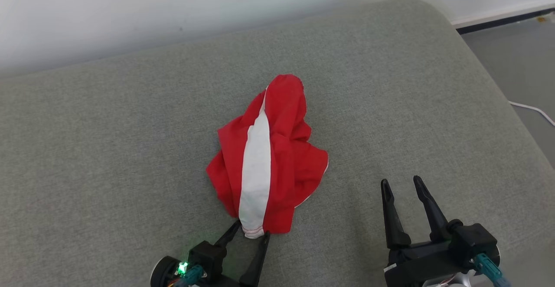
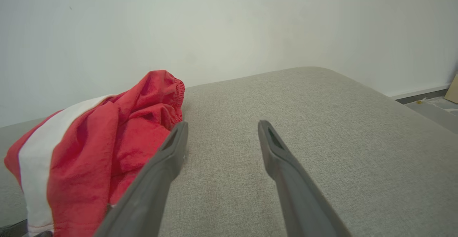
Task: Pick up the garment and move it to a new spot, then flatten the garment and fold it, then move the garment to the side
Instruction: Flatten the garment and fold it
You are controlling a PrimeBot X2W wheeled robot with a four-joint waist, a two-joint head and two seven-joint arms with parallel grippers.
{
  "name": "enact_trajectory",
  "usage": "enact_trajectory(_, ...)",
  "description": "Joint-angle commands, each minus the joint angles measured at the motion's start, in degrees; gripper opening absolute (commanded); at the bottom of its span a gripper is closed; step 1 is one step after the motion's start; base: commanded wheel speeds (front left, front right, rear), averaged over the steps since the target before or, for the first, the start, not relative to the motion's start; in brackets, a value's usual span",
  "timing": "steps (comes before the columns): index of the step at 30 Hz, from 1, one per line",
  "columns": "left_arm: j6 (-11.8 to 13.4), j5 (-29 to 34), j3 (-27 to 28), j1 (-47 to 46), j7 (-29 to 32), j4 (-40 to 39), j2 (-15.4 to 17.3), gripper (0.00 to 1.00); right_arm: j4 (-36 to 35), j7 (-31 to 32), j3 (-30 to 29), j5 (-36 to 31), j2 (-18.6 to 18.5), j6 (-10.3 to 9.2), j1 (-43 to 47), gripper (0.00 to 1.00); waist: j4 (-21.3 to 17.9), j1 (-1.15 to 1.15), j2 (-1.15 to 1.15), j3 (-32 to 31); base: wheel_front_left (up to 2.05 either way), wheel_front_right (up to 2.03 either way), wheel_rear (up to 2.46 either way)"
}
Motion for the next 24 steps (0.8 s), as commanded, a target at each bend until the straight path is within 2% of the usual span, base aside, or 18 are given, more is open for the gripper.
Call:
enact_trajectory(1,0.12,-0.26,-0.03,-0.78,-0.19,0.50,-0.10,1.00,-0.19,-0.05,-0.02,0.51,0.20,-0.13,-0.35,1.00,-0.39,-0.01,-0.01,0.38,0.00,0.00,0.00)
enact_trajectory(2,0.12,-0.42,0.05,-1.10,-0.19,1.16,-0.27,0.76,-0.25,-0.05,-0.14,0.47,0.20,-0.13,-0.35,1.00,-0.41,-0.01,-0.01,0.42,0.00,0.00,0.00)
enact_trajectory(3,0.12,-0.37,0.00,-1.45,-0.19,1.62,-0.42,0.24,-0.33,-0.05,-0.31,0.46,0.20,-0.13,-0.34,1.00,-0.39,-0.01,-0.01,0.40,0.00,0.00,0.00)
enact_trajectory(4,0.12,-0.21,0.00,-1.74,-0.19,1.96,-0.57,0.00,-0.54,-0.05,-0.47,0.52,0.20,-0.13,-0.29,1.00,-0.30,-0.01,-0.01,0.31,0.00,0.00,0.00)
enact_trajectory(11,0.41,1.33,4.21,-0.84,-0.19,-2.10,-0.20,0.00,-0.49,-0.05,-1.48,0.62,0.21,-0.13,1.17,1.00,3.32,-0.01,-0.01,-1.35,0.00,0.00,0.00)
enact_trajectory(18,2.29,3.78,10.44,2.20,-0.19,-10.38,4.05,0.00,0.04,-0.05,-0.96,0.77,0.19,-0.13,2.27,1.00,9.93,-0.01,-0.01,-3.98,0.00,0.00,0.00)
enact_trajectory(24,4.34,3.14,15.26,6.25,-0.19,-15.23,7.39,0.00,0.47,-0.05,-0.58,0.62,0.19,-0.13,2.99,1.00,13.25,-0.01,-0.01,-5.47,0.00,0.00,0.00)
